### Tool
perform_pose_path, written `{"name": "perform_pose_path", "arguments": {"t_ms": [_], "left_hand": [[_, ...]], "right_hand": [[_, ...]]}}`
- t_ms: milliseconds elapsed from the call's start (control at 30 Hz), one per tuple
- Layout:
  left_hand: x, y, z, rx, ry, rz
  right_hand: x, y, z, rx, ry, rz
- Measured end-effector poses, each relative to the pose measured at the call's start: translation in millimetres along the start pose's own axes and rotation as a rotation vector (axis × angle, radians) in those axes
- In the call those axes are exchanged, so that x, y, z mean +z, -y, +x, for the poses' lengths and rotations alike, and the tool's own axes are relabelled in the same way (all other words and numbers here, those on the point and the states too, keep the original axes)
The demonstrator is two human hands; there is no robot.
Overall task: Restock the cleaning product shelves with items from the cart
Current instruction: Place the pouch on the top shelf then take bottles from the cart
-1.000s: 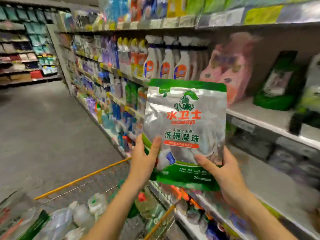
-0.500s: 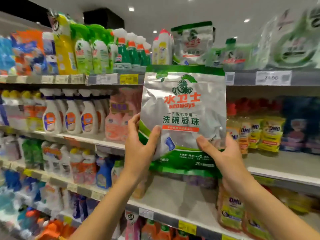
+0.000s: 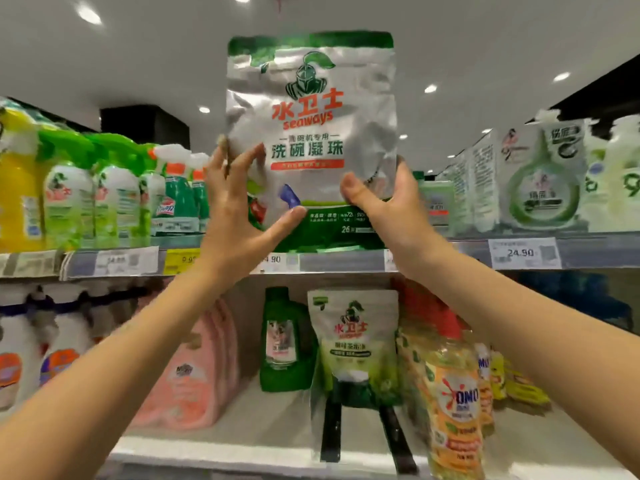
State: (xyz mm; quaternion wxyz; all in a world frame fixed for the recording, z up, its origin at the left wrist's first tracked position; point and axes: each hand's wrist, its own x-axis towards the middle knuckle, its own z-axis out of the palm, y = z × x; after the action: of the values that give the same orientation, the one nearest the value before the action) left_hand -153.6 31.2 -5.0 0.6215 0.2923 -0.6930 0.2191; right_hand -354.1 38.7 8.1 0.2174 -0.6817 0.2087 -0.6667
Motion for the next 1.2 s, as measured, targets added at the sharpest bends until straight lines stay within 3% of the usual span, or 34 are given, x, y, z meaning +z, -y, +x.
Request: {"name": "perform_pose_path", "arguments": {"t_ms": [200, 433, 567, 767, 900, 1000, 1100, 1200], "left_hand": [[32, 49, 38, 0.08, 0.106, 0.035], [58, 75, 34, 0.13, -0.041, 0.056], [65, 77, 34, 0.117, 0.018, 0.191], [66, 76, 34, 0.153, 0.108, 0.259], [68, 80, 29, 0.216, 0.094, 0.311], [68, 82, 24, 0.261, 0.08, 0.318], [64, 78, 20, 0.166, 0.075, 0.265], [61, 76, 16, 0.175, 0.152, 0.255]], "right_hand": [[18, -23, 47, -0.159, -0.136, -0.43], [15, -46, 51, -0.183, -0.197, -0.864], [7, -52, 60, -0.155, -0.216, -1.256], [3, -46, 61, -0.118, -0.15, -1.367], [5, -42, 61, -0.339, -0.02, -1.526], [9, -38, 69, -0.498, 0.22, -1.625], [15, -31, 78, -0.619, 0.5, -1.603], [22, -30, 90, -0.692, 0.608, -1.633]]}}
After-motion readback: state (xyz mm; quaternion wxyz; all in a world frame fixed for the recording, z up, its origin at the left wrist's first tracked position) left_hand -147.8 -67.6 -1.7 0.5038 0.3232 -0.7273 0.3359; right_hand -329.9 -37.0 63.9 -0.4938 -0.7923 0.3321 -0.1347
